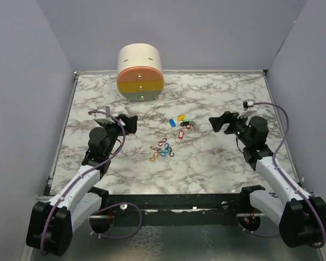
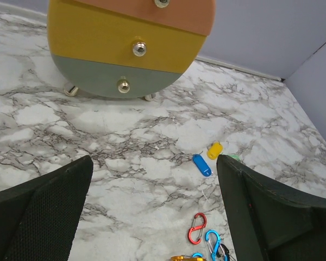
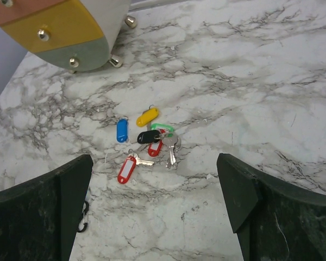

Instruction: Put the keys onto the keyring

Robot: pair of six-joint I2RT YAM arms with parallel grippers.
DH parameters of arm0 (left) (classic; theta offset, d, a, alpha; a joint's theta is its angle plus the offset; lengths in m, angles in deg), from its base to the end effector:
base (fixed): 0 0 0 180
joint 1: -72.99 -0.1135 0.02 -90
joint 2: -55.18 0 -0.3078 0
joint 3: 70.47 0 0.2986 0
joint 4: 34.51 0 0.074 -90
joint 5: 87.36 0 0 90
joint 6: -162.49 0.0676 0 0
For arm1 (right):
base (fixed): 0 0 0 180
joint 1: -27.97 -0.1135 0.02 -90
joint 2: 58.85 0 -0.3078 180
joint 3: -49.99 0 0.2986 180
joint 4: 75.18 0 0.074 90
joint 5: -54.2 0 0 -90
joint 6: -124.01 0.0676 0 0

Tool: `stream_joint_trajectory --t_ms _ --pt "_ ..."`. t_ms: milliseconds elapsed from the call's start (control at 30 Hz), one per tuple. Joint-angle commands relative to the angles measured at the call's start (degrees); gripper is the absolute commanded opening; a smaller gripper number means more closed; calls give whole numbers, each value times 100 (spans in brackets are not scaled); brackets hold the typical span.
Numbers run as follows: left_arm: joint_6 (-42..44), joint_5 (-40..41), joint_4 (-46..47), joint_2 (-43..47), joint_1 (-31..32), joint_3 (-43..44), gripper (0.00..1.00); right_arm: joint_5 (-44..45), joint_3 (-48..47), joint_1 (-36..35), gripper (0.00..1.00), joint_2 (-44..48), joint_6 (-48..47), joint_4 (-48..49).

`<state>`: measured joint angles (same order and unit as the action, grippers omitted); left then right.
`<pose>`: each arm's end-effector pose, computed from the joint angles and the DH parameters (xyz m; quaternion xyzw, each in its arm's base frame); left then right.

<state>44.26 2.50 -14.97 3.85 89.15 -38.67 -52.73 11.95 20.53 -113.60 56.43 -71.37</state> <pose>0.2407 -0.0699 0.2540 -0.0735 0.7032 -0.2679 0.6544 0.2587 0.0536 0.2480 0.0099 0.7789 0.2700 0.5659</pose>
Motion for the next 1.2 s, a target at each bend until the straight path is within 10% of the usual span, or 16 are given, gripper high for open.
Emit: stream_joint_trajectory --t_ms 0,533,1167 --pt "114 52 -107 -101 26 167 99 365 -226 -1 100 -105 -218 -283" --pt "813 1265 -1412 -864 1411 1075 94 2265 -1236 -1808 100 -1547 -817 -936" --pt "-64 2088 -1751 -1431 2746 727 87 2543 -1744 -2480 99 -2310 -814 -1016"
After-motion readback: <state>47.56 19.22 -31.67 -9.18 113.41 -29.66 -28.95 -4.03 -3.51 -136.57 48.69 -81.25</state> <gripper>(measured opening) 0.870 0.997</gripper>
